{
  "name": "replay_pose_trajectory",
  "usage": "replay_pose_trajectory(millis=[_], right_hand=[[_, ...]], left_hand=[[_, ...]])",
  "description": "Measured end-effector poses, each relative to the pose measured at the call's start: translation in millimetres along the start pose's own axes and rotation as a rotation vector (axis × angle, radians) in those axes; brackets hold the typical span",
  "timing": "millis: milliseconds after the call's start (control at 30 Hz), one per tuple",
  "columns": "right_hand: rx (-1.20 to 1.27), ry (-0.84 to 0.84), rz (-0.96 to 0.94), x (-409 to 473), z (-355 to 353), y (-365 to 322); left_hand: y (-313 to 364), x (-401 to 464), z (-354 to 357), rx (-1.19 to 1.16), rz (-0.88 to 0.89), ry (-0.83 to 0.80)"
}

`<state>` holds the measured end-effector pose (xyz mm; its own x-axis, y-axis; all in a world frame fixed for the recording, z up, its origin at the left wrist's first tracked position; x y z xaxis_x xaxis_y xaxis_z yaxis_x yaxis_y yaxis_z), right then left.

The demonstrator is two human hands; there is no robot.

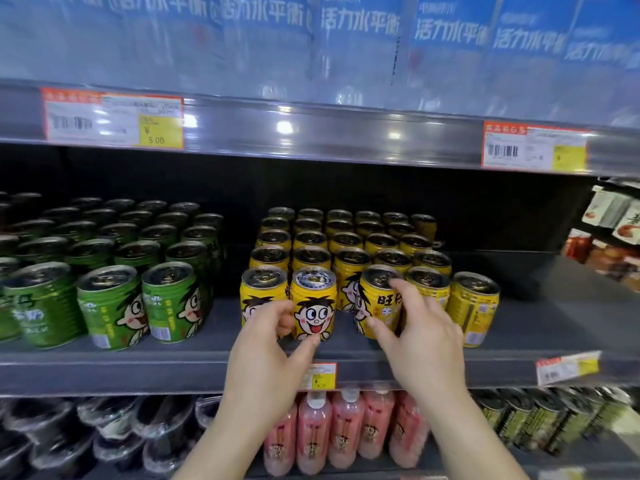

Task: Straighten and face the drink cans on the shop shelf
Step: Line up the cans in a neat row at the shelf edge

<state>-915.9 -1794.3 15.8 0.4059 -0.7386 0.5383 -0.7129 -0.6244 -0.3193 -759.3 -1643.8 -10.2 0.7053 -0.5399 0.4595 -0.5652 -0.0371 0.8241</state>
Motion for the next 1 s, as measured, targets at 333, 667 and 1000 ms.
replay_pose_trajectory(millis=[333, 667, 1000], right_hand=[[0.316, -0.206, 0.031, 22.1, 21.3, -10.5], [0.29, -0.211, 0.052, 11.6, 39.1, -1.1], [-0.026, 0.022, -0.002, 26.3, -36.1, 52.2]], left_hand=[[-1.4, 1.5, 7.0, 0.189, 0.025, 0.035], [4.4, 0.3, 15.8, 0.325, 0.075, 0.041], [36.2, -11.9, 33.4, 0.148, 0.146, 0.061]])
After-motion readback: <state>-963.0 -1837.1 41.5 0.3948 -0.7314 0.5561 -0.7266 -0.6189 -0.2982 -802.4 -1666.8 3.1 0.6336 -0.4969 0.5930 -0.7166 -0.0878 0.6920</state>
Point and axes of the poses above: each hand's wrist, its own x-axis towards the middle knuckle, its own z-axis out of the palm, y = z × x, the point moved 9 cm from there along x, towards the middle knuckle, and after that the axes turned 8 degrees about -x, right-handed, at the moved point
